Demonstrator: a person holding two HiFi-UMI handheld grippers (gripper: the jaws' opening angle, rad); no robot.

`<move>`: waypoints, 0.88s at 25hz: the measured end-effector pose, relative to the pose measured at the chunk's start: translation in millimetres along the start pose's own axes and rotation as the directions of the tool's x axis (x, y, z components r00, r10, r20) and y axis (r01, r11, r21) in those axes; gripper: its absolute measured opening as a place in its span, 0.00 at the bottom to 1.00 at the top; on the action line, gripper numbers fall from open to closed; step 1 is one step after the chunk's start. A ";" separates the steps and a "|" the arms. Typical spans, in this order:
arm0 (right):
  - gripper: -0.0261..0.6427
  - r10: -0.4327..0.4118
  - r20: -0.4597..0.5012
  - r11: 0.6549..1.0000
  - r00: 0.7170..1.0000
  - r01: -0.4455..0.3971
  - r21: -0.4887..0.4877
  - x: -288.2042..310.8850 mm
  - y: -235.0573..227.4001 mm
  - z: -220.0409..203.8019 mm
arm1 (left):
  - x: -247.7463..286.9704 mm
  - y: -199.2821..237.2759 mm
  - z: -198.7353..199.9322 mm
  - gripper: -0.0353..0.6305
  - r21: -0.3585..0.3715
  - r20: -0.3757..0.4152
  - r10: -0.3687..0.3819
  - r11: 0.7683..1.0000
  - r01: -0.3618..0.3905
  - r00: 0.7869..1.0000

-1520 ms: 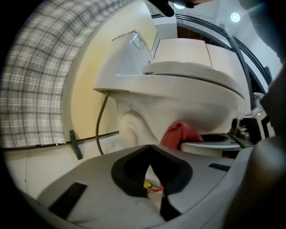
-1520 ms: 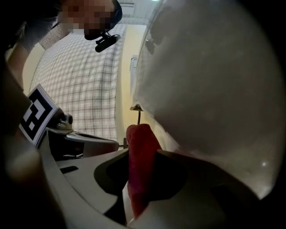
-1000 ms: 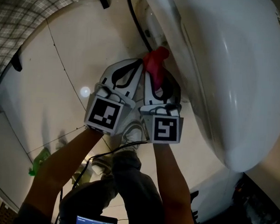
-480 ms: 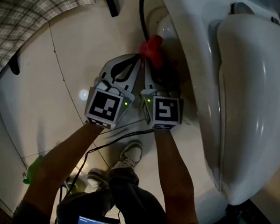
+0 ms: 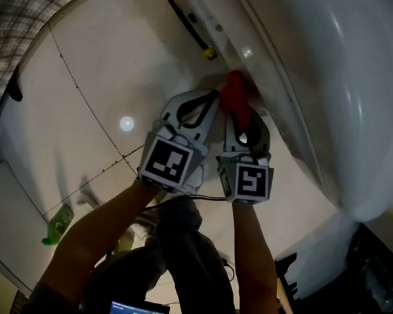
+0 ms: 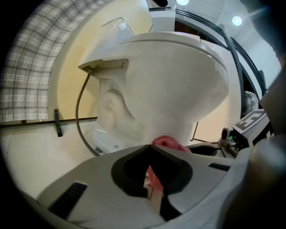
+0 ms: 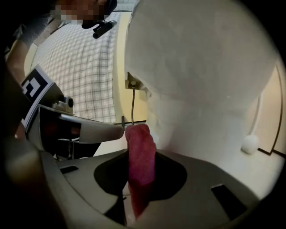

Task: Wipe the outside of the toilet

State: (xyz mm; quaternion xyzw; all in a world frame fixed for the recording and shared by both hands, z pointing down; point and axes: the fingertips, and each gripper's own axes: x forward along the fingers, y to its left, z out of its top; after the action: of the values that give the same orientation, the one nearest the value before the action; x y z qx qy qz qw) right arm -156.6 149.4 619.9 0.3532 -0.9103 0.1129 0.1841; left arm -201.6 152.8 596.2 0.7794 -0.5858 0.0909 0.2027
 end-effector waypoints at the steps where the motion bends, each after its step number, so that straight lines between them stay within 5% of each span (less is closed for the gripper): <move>1: 0.17 -0.006 -0.007 1.000 1.000 0.006 0.000 -8.8 -1.9 -2.2 | -1.8 -9.1 0.4 0.08 -0.002 -0.002 -0.009 1.000 0.009 1.000; 5: 0.17 -0.006 0.013 1.000 1.000 0.006 0.015 -34.3 7.3 19.1 | -15.6 -23.7 18.2 0.08 -0.005 -0.007 0.000 1.000 0.000 1.000; 11: 0.17 0.064 0.092 0.997 0.994 -0.067 0.037 -80.3 58.4 125.7 | -76.9 -28.1 104.6 0.08 0.013 0.013 0.040 0.999 -0.040 0.999; 22: 0.17 0.212 0.179 0.976 0.961 -0.217 0.010 -204.2 146.4 399.2 | -260.4 -45.4 367.3 0.08 0.079 0.160 0.146 0.984 -0.160 0.976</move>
State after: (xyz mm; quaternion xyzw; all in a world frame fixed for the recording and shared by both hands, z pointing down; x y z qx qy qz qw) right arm -219.3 244.4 162.2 0.2639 -0.9542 0.1136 0.0840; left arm -271.0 236.2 156.9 0.7451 -0.6532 0.0729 0.1135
